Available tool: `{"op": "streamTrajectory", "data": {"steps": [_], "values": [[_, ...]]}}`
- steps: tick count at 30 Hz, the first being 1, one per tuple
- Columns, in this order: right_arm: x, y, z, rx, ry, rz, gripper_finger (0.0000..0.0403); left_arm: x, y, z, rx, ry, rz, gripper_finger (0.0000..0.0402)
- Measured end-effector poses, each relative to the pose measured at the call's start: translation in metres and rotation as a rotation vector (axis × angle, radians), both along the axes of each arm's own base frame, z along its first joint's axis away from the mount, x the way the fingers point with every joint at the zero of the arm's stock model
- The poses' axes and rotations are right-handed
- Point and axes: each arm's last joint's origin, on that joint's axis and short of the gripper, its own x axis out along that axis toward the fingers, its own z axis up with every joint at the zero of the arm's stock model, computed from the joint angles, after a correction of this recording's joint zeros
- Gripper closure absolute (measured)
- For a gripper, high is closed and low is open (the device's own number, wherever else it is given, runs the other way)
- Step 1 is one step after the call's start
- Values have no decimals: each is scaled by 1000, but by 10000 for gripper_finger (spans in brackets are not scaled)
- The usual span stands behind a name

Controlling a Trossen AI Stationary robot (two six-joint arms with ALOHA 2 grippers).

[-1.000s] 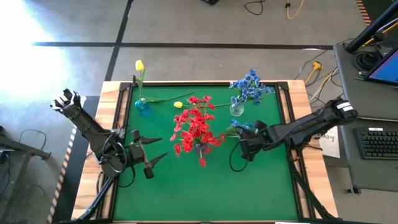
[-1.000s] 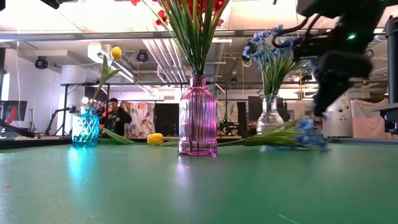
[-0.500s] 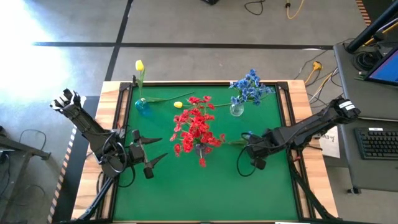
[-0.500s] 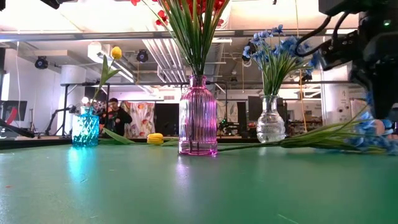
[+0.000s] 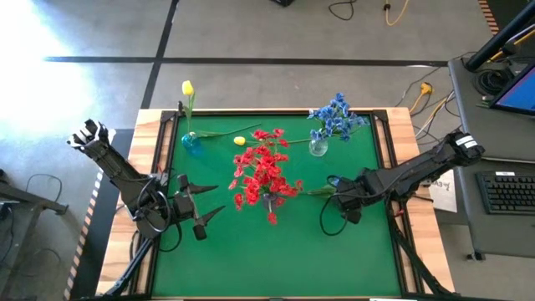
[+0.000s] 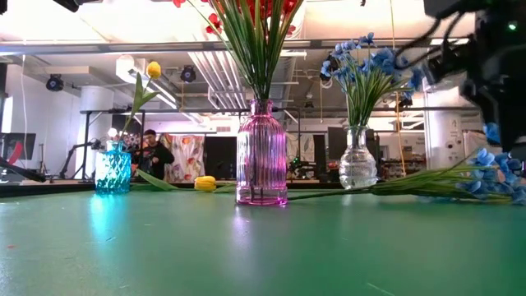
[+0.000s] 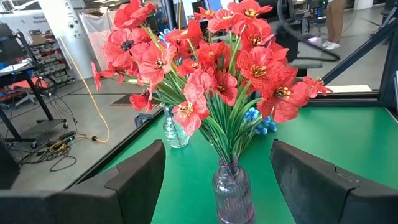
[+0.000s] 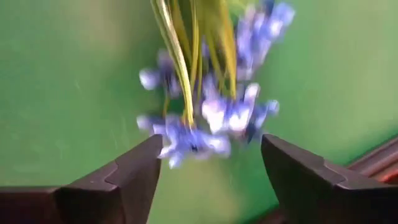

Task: Sort flowers into vase by color
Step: Put the blue flowers into the transparent vase

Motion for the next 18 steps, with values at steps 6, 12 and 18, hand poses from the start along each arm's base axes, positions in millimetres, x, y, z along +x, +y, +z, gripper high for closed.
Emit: {"op": "streamTrajectory", "data": {"steps": [6, 12, 18], "values": [[24, -1, 18, -229, -181, 90, 122, 0, 0, 0, 6, 2, 0, 128], [56, -2, 12, -262, -246, 186, 129, 0, 0, 0, -4, -3, 1, 128], [82, -8, -33, -251, -198, 337, 138, 1, -1, 0, -16, 4, -42, 128]]}}
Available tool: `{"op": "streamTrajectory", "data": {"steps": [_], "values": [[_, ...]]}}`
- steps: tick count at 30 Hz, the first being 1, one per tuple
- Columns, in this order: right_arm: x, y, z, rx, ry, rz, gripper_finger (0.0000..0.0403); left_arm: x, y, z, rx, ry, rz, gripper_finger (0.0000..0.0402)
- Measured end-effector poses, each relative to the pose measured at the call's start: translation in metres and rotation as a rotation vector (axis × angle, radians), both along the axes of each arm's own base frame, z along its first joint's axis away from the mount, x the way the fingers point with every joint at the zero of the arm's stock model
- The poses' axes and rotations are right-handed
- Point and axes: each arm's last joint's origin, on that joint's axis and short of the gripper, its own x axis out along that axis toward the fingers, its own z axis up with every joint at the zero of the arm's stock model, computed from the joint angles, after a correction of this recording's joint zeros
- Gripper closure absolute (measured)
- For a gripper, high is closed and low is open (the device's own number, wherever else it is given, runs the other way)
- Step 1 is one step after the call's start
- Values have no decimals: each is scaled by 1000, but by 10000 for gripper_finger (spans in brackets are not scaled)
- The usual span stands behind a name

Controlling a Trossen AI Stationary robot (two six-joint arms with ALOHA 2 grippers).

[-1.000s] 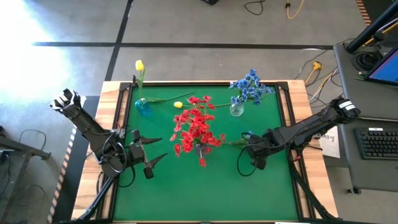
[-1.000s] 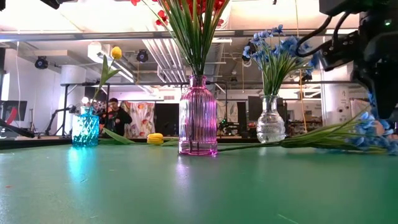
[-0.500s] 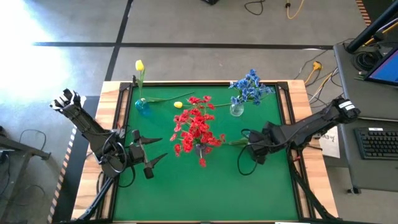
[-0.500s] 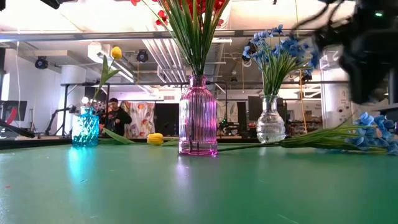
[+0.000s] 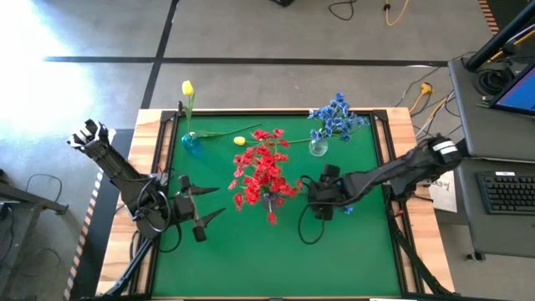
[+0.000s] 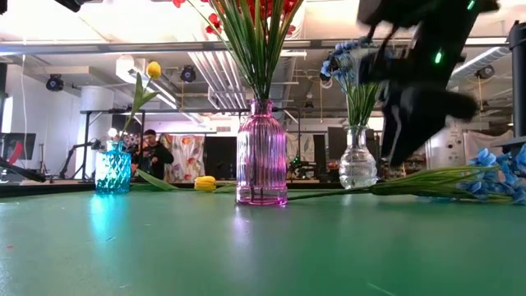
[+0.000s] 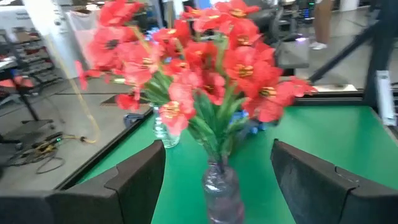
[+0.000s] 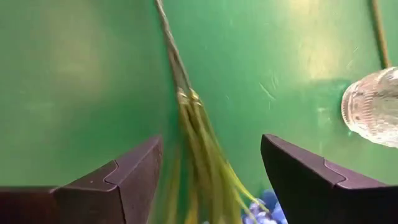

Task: Sort flowers into vase by color
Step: Put the blue flowers into the transparent vase

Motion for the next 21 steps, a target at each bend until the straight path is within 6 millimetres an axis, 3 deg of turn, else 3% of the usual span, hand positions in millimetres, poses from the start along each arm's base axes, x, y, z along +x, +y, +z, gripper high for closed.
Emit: {"op": "streamTrajectory", "data": {"steps": [6, 12, 16, 21], "values": [[9, -15, -31, -24, 135, 10, 139, 1, -2, 0, -34, 4, -58, 128], [14, -20, -40, 29, 171, 35, 154, 1, -2, 0, -44, 1, -61, 128], [13, -20, -37, 41, 158, 40, 201, 1, -2, 0, -44, 1, -61, 128], [9, -19, -26, 98, 137, 45, 298, 1, -2, 0, -43, 2, -61, 128]]}}
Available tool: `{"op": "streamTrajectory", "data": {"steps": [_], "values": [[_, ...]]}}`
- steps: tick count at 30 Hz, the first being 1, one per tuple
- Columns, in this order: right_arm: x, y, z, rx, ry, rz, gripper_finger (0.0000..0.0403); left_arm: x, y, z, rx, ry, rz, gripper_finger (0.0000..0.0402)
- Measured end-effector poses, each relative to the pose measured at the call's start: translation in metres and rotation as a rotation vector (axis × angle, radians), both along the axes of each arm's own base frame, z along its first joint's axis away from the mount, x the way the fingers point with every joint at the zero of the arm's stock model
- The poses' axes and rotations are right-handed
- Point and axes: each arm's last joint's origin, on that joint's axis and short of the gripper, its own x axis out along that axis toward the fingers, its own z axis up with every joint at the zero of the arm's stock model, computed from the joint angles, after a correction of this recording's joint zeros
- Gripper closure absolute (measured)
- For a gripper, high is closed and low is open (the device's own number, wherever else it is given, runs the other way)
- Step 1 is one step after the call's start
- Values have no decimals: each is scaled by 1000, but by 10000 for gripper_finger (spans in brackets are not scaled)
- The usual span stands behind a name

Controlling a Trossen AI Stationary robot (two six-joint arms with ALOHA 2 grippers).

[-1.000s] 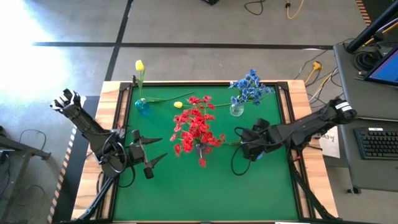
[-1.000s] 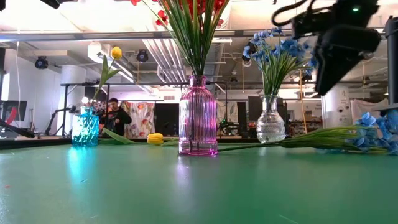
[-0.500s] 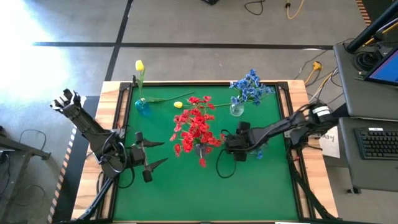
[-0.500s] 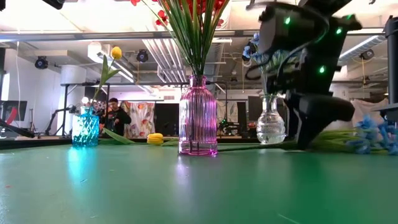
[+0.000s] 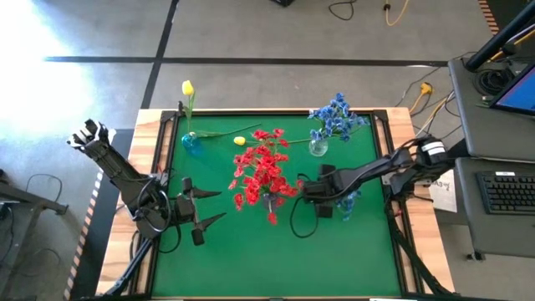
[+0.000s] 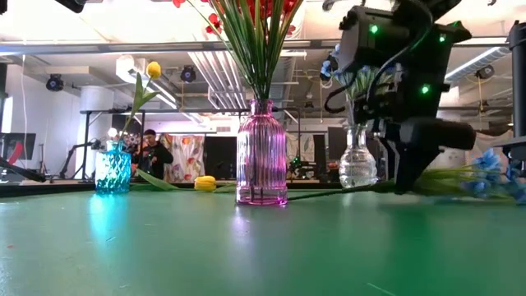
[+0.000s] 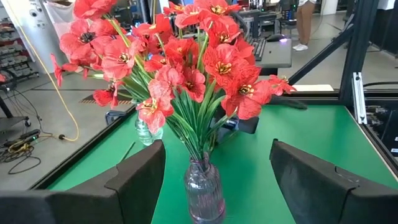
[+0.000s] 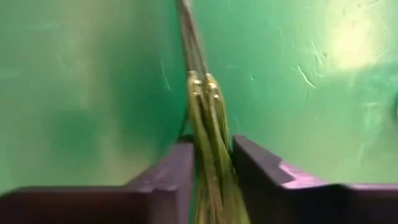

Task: Sort flowers into vase by color
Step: Put the blue flowers into the transparent vase

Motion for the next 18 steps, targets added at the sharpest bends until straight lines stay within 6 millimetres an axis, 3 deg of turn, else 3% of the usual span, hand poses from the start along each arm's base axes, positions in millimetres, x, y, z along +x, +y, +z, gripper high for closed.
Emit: {"op": "streamTrajectory", "data": {"steps": [5, 12, 18], "values": [[-8, 1, 12, 14, 6, -18, 381, 0, 0, 0, -2, 0, -1, 128], [-29, 8, 37, 33, 34, -115, 380, 6, -7, -10, 31, 39, -20, 128], [-47, 27, 60, 107, 6, -145, 380, 14, -17, -22, 34, 59, -60, 128]]}}
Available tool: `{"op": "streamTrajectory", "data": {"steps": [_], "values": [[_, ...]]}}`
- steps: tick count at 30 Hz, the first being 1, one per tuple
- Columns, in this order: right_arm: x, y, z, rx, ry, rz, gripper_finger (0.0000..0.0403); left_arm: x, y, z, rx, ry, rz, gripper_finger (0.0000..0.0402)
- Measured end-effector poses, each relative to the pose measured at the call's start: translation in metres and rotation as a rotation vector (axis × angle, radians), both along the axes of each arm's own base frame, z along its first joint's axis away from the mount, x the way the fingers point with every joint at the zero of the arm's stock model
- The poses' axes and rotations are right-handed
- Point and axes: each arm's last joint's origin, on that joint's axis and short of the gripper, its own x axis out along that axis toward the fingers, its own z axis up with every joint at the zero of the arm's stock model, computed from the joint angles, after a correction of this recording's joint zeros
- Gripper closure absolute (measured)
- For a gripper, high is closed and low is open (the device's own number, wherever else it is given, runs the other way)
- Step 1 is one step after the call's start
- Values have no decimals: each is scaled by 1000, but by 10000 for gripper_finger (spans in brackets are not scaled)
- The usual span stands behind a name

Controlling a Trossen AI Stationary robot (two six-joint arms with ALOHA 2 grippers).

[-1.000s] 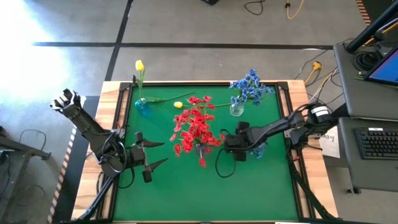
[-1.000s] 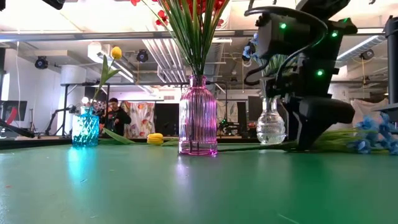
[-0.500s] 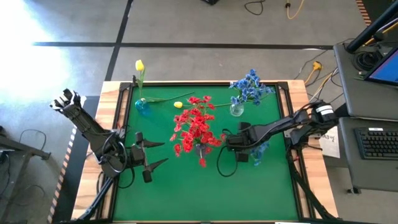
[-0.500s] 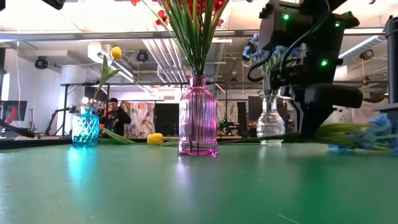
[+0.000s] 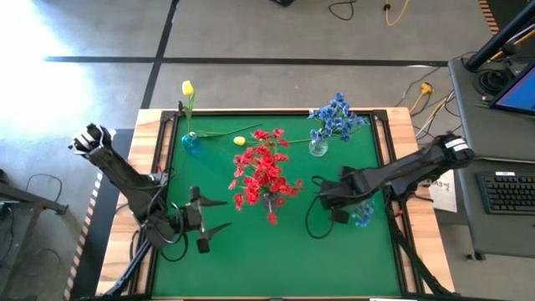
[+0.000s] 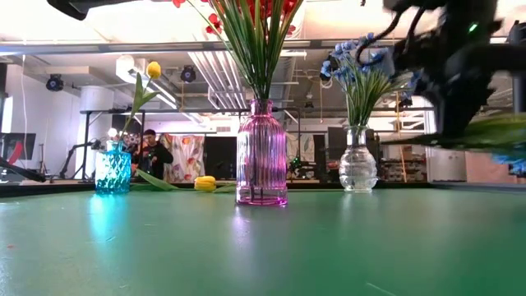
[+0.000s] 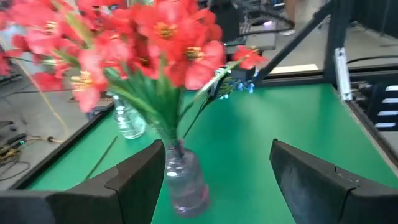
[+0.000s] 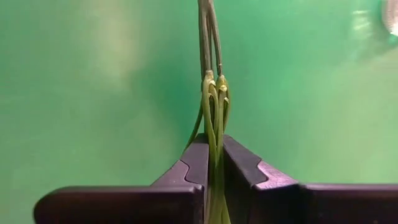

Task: Sort flowers into vase by color
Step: Put the blue flowers into the transparent vase

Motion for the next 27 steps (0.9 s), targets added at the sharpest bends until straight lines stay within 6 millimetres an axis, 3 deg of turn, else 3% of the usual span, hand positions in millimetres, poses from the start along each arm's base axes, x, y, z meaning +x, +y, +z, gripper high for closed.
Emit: {"op": "streamTrajectory", "data": {"steps": [9, 13, 19, 27], "values": [[-2, 50, 14, 59, -50, 95, 380, 18, -20, -22, 44, 0, -17, 128], [7, 70, 17, 58, -58, 124, 380, 32, -34, -29, 73, 23, -17, 128], [34, 95, 19, -16, -25, 178, 380, 56, -59, -40, 146, 64, -21, 128], [74, 122, 14, -42, -26, 242, 380, 76, -75, -52, 117, 84, -28, 128]]}}
